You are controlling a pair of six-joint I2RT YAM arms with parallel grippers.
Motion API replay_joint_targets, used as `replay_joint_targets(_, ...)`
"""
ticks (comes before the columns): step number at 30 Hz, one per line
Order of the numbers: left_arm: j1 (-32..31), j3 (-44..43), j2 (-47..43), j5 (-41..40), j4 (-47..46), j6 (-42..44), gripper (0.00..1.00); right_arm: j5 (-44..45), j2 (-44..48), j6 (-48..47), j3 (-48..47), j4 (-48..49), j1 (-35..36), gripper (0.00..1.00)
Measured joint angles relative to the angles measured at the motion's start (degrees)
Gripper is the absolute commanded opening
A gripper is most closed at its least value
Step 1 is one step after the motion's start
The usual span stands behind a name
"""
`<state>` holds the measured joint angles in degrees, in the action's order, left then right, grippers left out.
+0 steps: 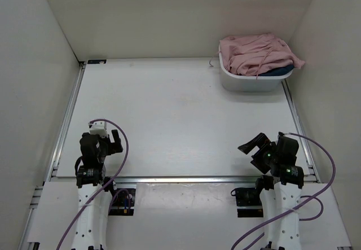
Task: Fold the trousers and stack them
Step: Grab the trousers from the pile
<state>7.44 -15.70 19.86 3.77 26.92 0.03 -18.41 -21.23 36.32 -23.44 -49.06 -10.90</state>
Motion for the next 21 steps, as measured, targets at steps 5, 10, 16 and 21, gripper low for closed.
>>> replay_joint_targets(5,0.00,0.02,0.00,0.09,0.00,0.00,1.00,0.52,0.35,0.76,0.00,-0.26,0.00,0.99)
replay_joint_targets(10,0.00,0.02,0.00,0.09,0.00,0.00,1.00,0.48,-1.25,0.35,0.00,-0.57,0.00,0.99)
replay_joint_targets(16,0.00,0.02,-0.15,0.11,0.00,0.00,1.00,0.11,-1.31,-0.31,0.00,-0.02,0.00,0.99)
replay_joint_targets(21,0.00,-0.04,-0.50,0.15,0.11,0.00,1.00,2.75,-11.13,-2.78,-8.11,1.53,0.00,0.99)
